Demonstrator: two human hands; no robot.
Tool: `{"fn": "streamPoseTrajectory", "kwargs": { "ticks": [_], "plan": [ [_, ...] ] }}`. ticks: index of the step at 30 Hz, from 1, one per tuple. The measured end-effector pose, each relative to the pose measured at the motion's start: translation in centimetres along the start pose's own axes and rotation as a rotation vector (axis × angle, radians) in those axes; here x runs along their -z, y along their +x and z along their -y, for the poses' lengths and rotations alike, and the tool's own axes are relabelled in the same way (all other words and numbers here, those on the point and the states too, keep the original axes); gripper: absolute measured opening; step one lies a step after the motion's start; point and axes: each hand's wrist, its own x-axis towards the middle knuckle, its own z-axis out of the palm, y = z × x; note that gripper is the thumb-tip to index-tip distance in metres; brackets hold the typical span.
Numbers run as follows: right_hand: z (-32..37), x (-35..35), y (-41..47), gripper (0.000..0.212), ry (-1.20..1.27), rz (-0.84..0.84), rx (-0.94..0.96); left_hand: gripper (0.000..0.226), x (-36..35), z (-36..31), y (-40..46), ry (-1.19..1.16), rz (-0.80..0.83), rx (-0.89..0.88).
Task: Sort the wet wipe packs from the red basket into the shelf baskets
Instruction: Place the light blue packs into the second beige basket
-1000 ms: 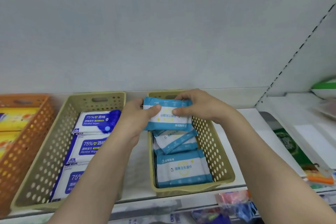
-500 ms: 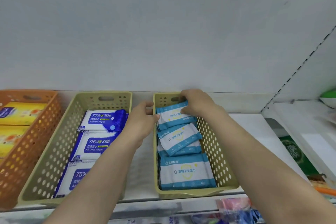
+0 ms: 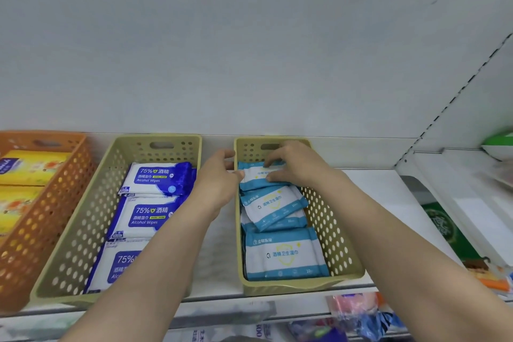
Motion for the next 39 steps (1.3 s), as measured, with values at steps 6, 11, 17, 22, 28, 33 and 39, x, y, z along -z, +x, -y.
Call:
{"fn": "streamPoseTrajectory", "kwargs": {
  "ticks": [6, 11, 17, 22, 28, 33, 39],
  "plan": [
    [1.4, -0.5, -2.1, 0.062, -0.102, 0.289, 0.033, 0.047, 0.0, 0.0, -0.1, 0.008, 0.002, 0.001],
    [2.8, -1.8, -3.0, 0.079, -0.144, 0.261, -0.094, 0.046, 0.0, -0.1, -0.3, 0.003, 0.009, -0.009],
    [3.3, -2.8, -2.9, 0.073, -0.133, 0.195, -0.113, 0.045, 0.0, 0.0, -0.3, 0.017, 0.007, -0.030],
    [3.1, -1.9, -2.9, 0.072, -0.094, 0.238, -0.082, 0.046, 0.0, 0.1, -0.2, 0.027, 0.004, -0.025],
    [3.0, -1.3, -2.4, 0.063, -0.079, 0.186, -0.053, 0.046, -0.1, 0.2, -0.1, 0.039, -0.010, -0.028],
    [2.2, -1.8, -0.9, 0.059, -0.127, 0.069, -0.135, 0.049, -0.3, 0.0, -0.2, 0.052, -0.005, -0.034],
    [3.4, -0.2, -1.5, 0.059, -0.083, 0.085, -0.157, 0.047, 0.8, -1.2, -1.5, 0.129, 0.027, -0.123]
  ]
}}
